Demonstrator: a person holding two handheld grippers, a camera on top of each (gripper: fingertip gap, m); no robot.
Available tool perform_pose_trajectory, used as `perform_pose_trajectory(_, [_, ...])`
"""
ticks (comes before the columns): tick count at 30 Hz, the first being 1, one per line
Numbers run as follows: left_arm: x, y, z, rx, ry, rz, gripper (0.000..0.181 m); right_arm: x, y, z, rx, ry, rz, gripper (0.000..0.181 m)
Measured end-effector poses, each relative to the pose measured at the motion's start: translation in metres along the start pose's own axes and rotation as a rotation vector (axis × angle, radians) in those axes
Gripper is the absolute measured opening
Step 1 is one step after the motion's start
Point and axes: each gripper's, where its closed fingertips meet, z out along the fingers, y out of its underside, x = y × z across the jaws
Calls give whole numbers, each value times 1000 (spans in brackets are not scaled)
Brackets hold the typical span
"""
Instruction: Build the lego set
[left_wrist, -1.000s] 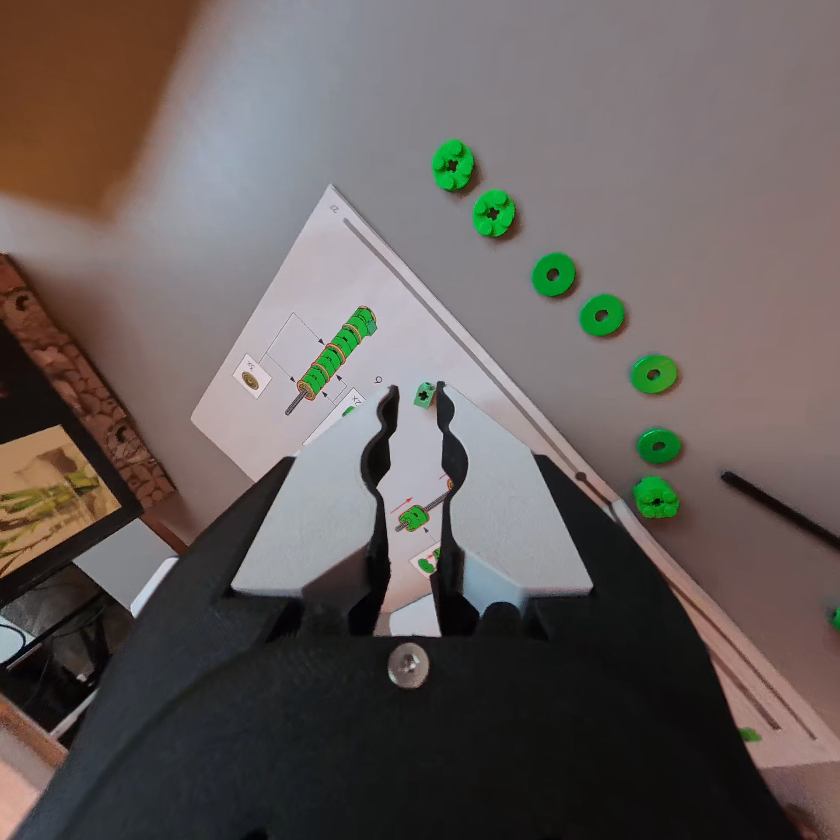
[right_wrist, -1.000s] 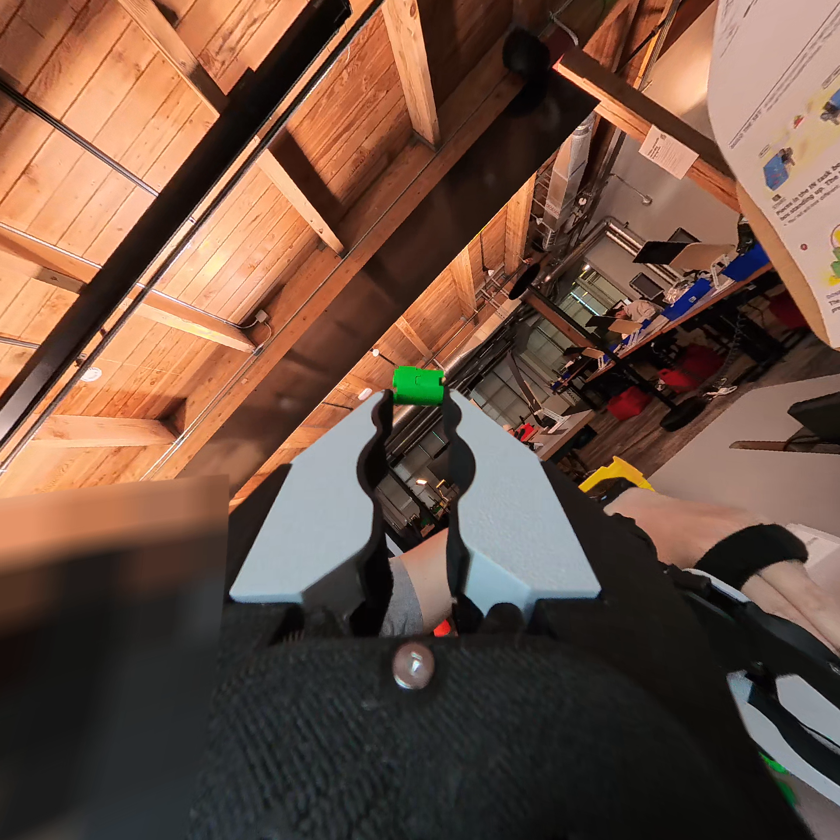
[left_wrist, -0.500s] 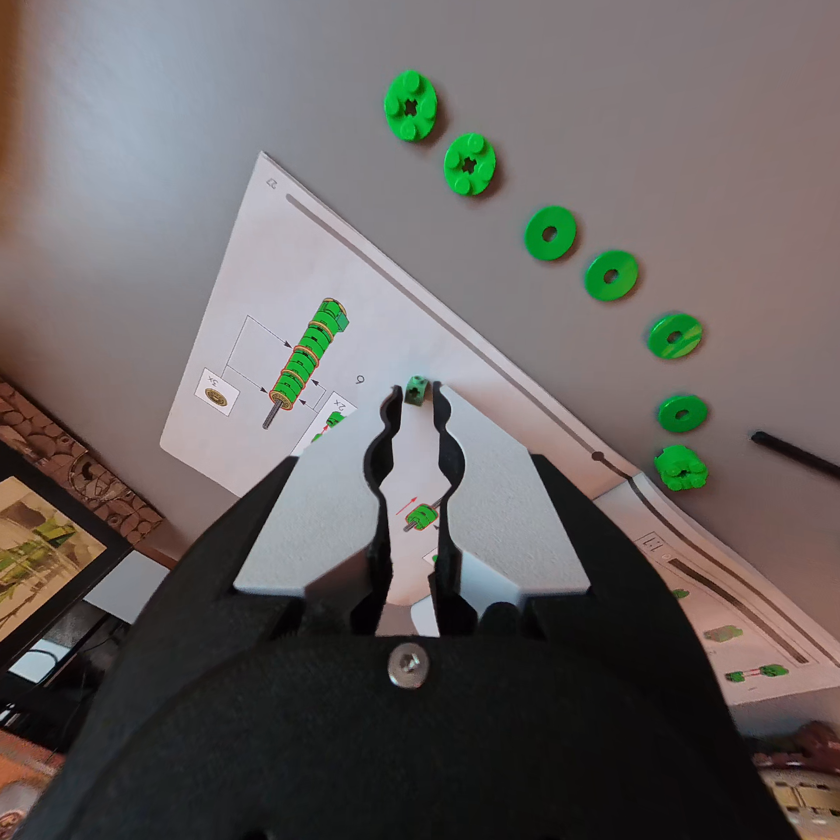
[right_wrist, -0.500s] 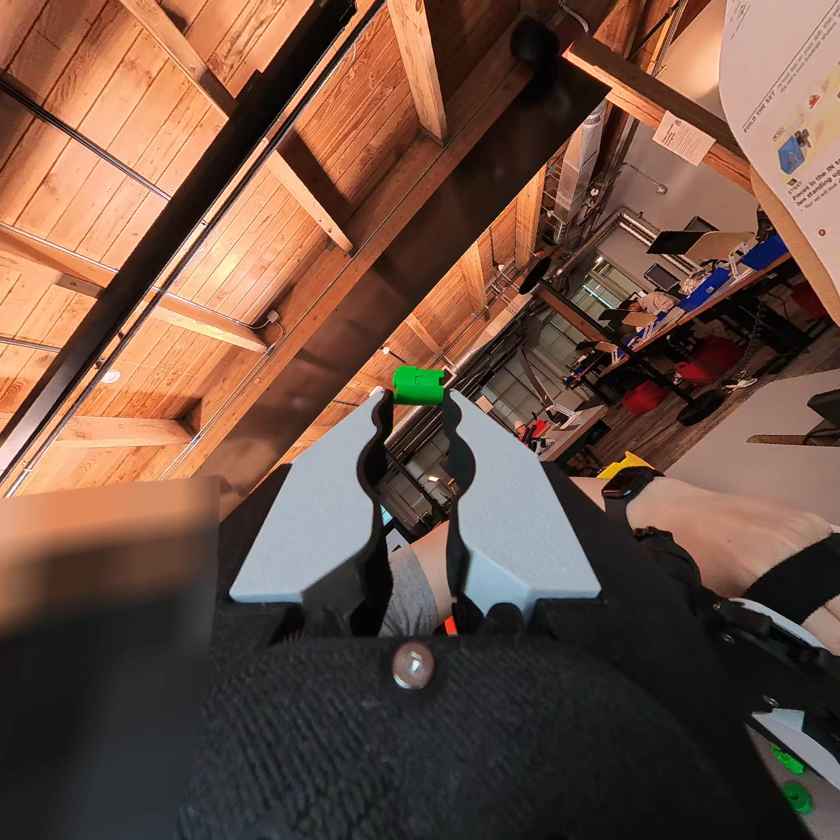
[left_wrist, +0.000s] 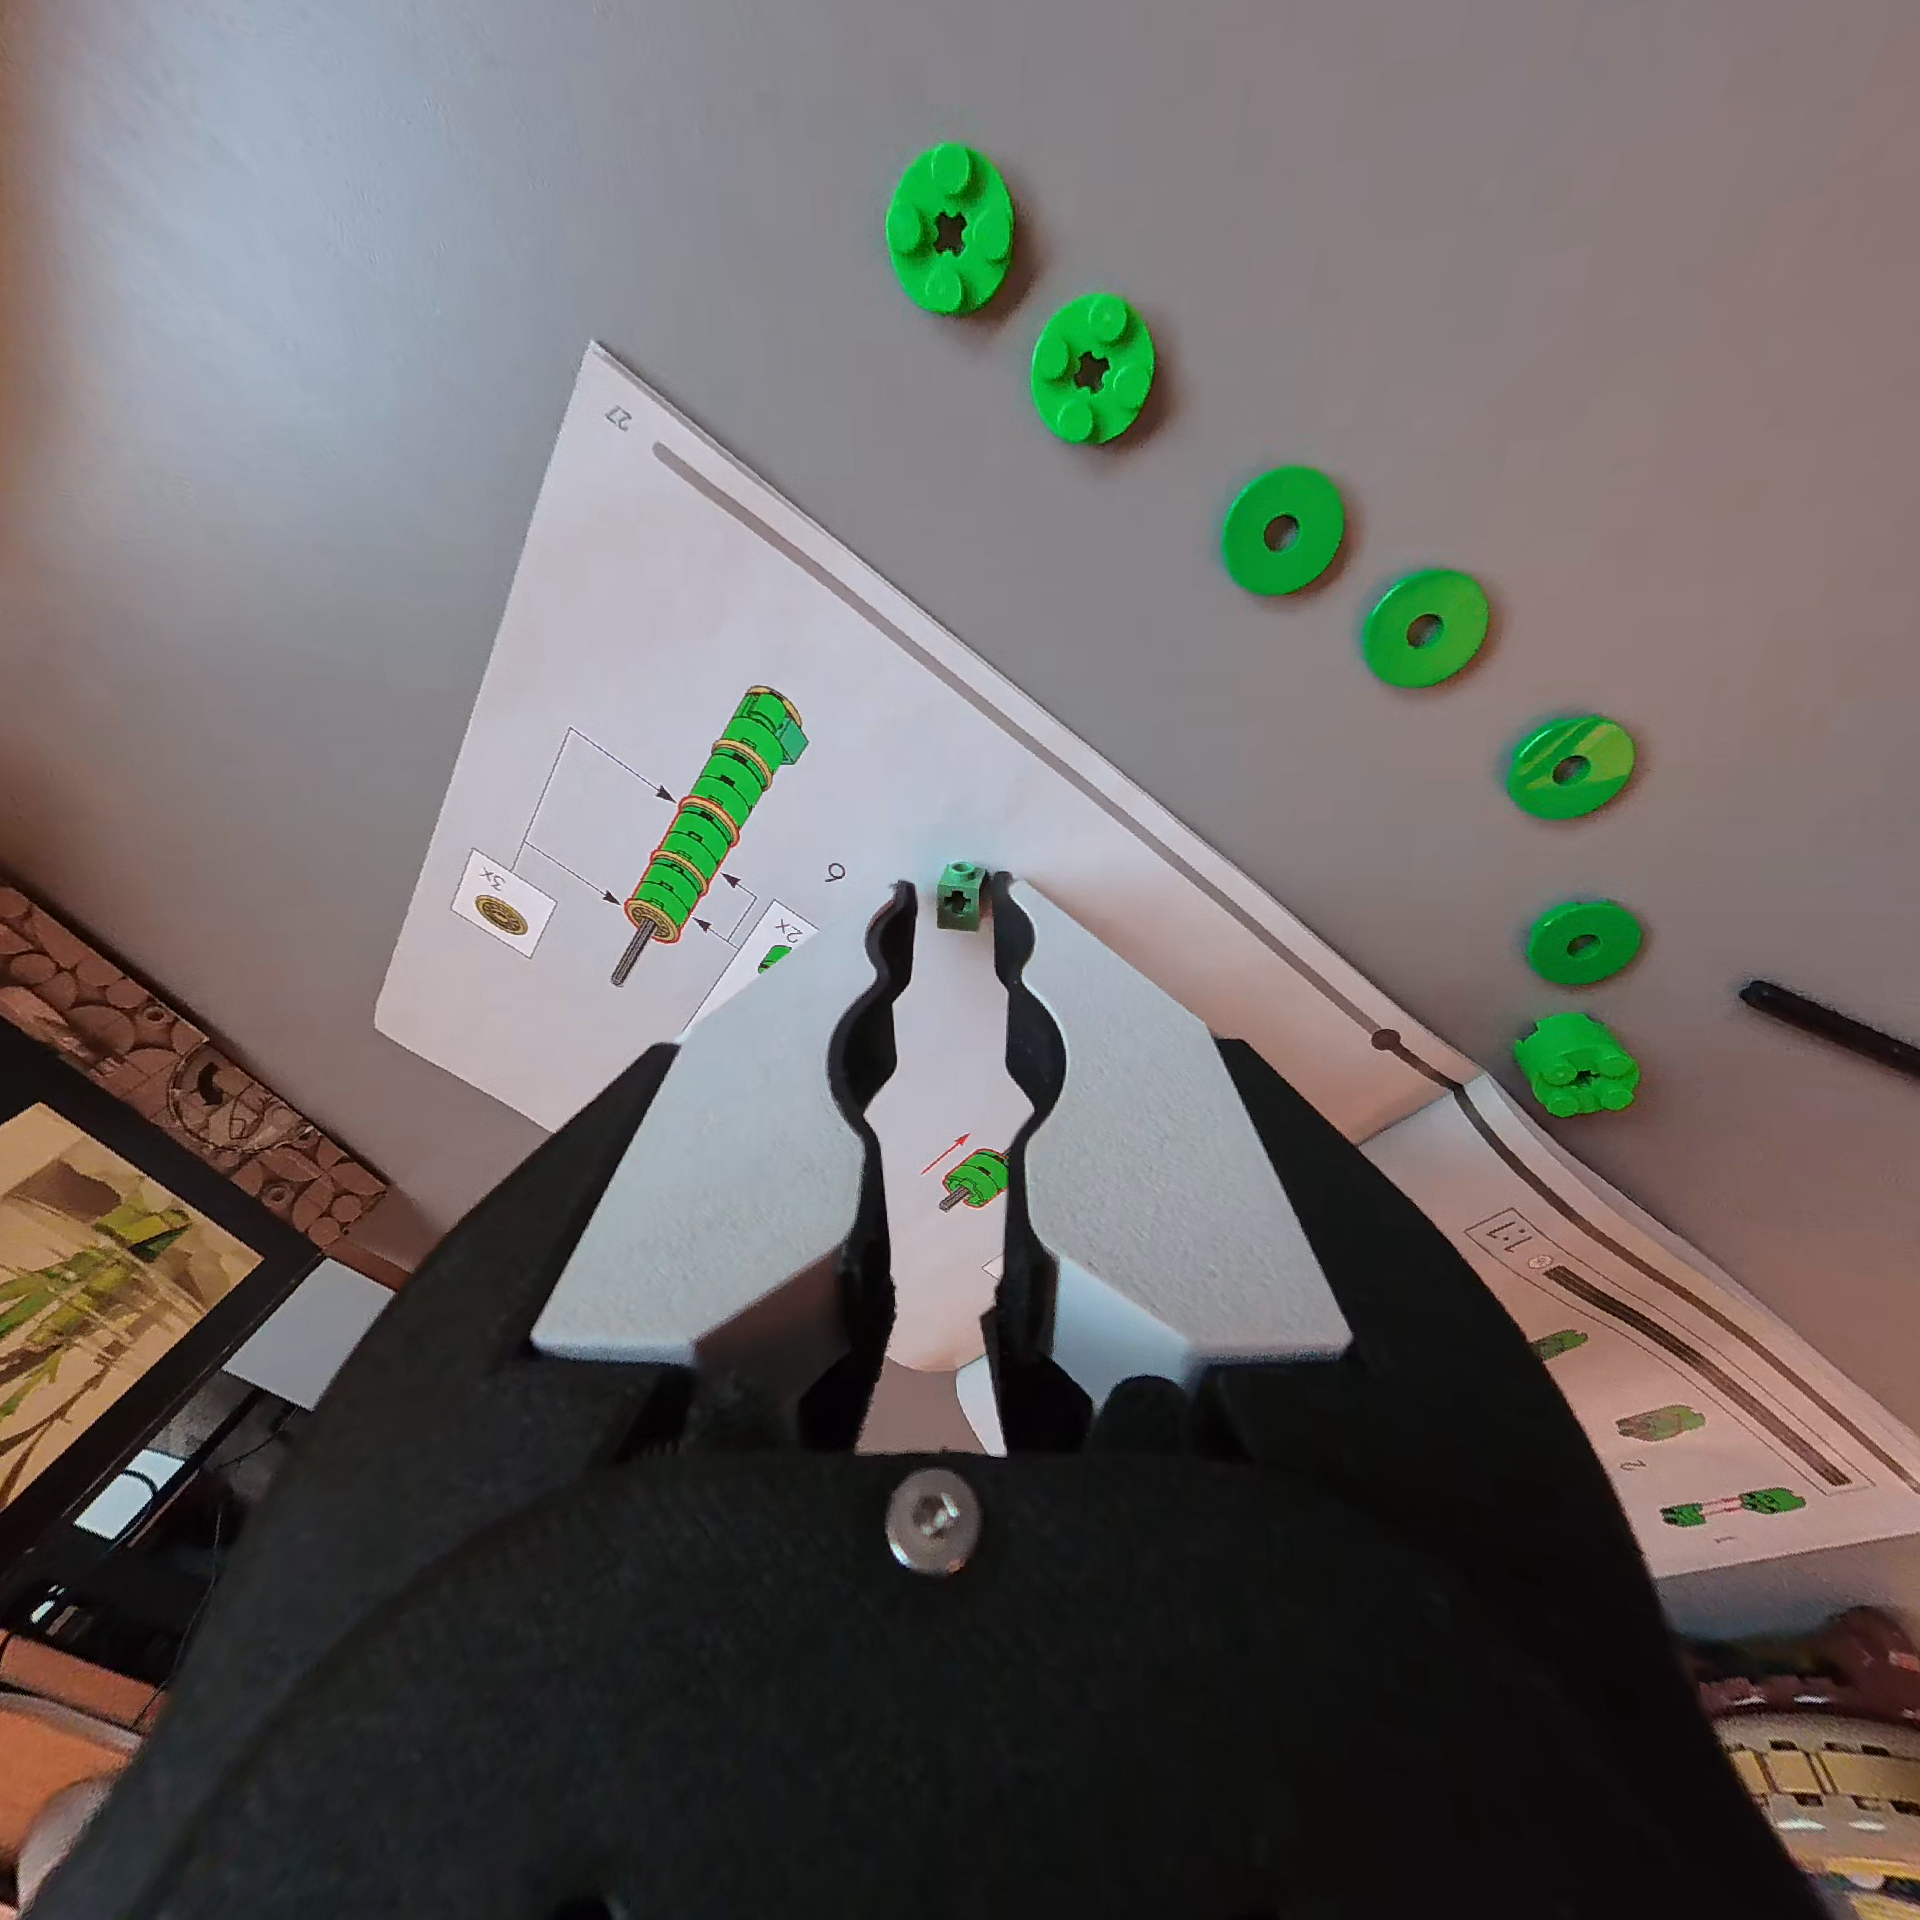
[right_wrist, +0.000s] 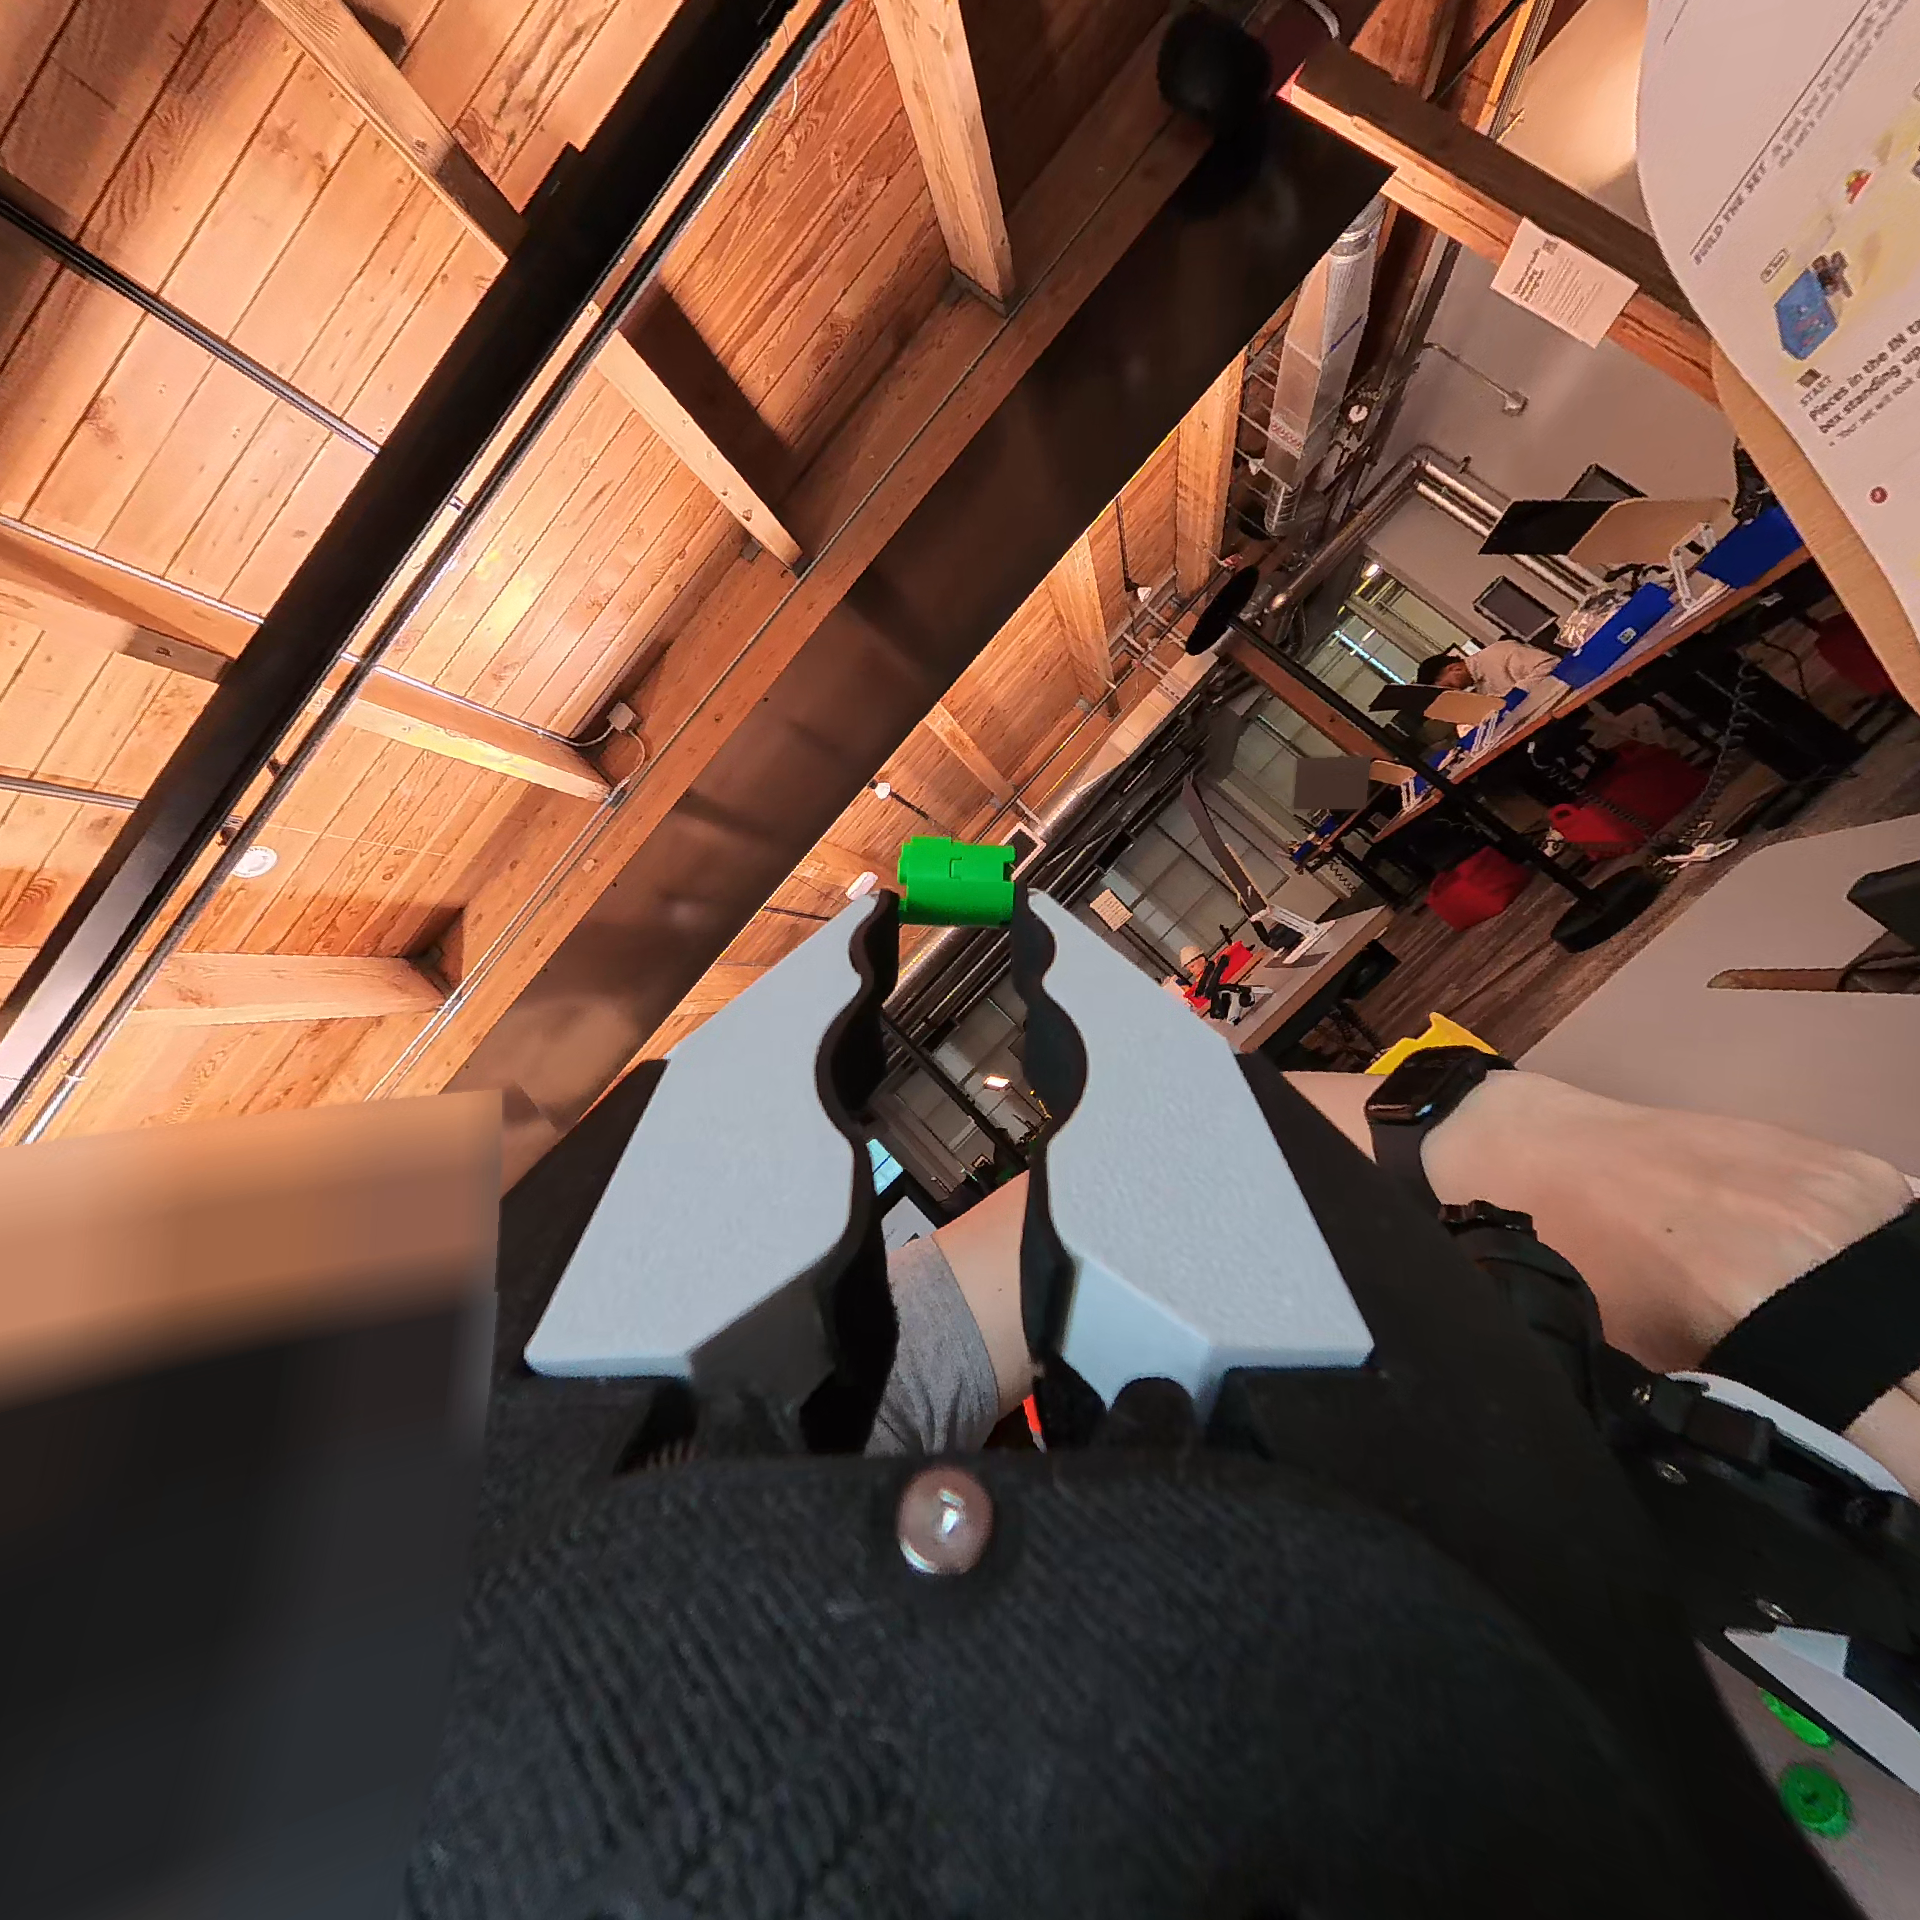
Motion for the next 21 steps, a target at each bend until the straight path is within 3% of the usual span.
perform_pose_trajectory(21, [0, -3, 1, -1, 9, -22, 9, 9, 1, 1, -2, 14, 14, 20])
